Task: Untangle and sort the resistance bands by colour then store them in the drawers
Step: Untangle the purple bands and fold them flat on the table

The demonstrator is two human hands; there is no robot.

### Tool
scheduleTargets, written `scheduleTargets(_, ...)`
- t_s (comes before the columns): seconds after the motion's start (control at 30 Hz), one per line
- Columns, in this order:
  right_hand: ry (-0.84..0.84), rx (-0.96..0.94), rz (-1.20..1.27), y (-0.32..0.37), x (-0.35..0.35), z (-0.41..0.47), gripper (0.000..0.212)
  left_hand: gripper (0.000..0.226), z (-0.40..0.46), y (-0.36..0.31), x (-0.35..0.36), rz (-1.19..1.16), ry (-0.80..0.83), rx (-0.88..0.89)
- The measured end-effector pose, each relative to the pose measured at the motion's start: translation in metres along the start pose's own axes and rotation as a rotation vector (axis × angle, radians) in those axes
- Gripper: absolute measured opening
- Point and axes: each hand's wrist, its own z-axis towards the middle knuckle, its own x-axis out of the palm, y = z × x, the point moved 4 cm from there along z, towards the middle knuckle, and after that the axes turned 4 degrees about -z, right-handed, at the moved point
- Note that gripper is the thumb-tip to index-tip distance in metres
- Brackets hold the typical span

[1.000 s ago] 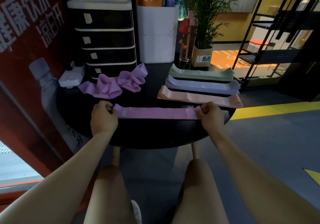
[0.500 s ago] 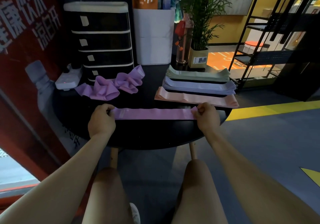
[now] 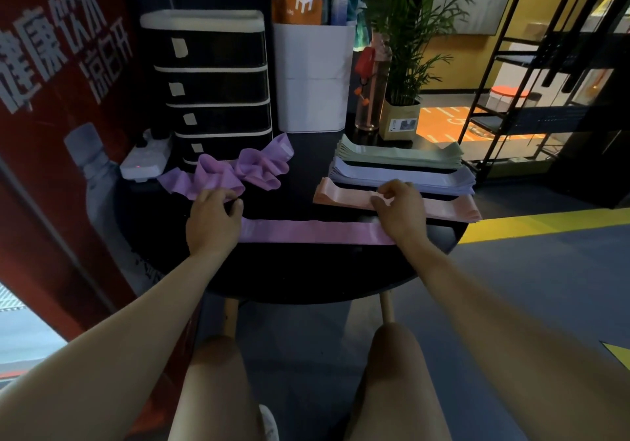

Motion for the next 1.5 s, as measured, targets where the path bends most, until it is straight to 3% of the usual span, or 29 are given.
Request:
scheduleTargets(0.47, 0.359, -0.167, 0.033, 0.098, 0.110, 0.059, 0.019, 0.020, 0.081, -0.006, 0.022, 0.020, 0.043, 0.044)
scheduleTargets(0.77, 0.505, -0.223, 0.008, 0.105, 0.183, 0.077, 0.015, 0.019, 0.112, 0.016, 0.028, -0.024, 0.111, 0.078)
scheduleTargets(0.93, 0.487, -0.162, 0.184, 0.118, 0.173, 0.093, 0.016, 0.023, 0.127, 0.018, 0.029, -0.060, 0.133, 0.080)
scheduleTargets(1.13, 0.487, -0.229, 0.339, 0.150, 0.151, 0.117, 0.014, 0.033, 0.146, -0.004, 0.033, -0.185, 0.222, 0.140)
scheduleTargets(1.3, 0.470, -0.292, 0.471, 0.175, 0.122, 0.137, 0.013, 0.018, 0.161, -0.039, 0.015, -0.420, 0.261, 0.136)
scheduleTargets(1.5, 0.439, -0.340, 0.549, 0.201, 0.078, 0.147, 0.016, 0.016, 0.173, -0.068, -0.008, -0.576, 0.316, 0.144)
